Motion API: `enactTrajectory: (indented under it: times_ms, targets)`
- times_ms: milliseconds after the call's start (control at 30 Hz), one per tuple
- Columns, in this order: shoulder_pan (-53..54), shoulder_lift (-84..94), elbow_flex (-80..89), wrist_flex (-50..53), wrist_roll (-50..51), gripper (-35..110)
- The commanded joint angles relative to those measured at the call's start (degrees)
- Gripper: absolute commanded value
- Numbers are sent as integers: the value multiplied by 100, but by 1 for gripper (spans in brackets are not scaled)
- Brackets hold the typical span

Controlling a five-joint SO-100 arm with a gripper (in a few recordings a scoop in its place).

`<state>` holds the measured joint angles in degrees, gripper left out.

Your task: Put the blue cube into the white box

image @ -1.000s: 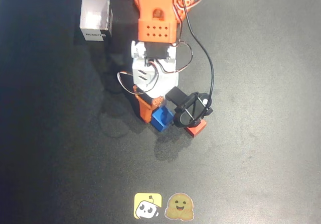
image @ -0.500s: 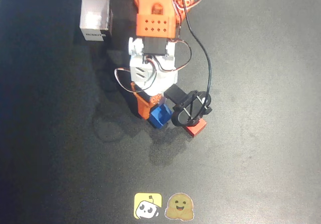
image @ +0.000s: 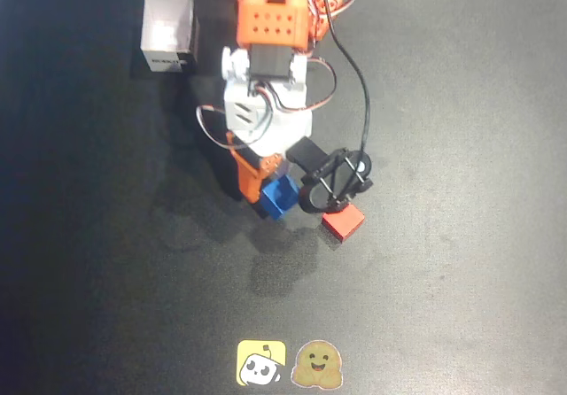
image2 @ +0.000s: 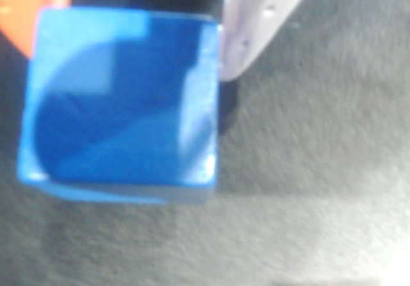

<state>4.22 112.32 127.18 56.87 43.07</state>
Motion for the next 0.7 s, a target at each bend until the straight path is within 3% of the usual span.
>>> enactTrajectory:
  times_ms: [0, 667]
  targets:
    - [70, 281, -457, 281, 88, 0]
    - [1002, 1433, -932, 1477, 510, 0]
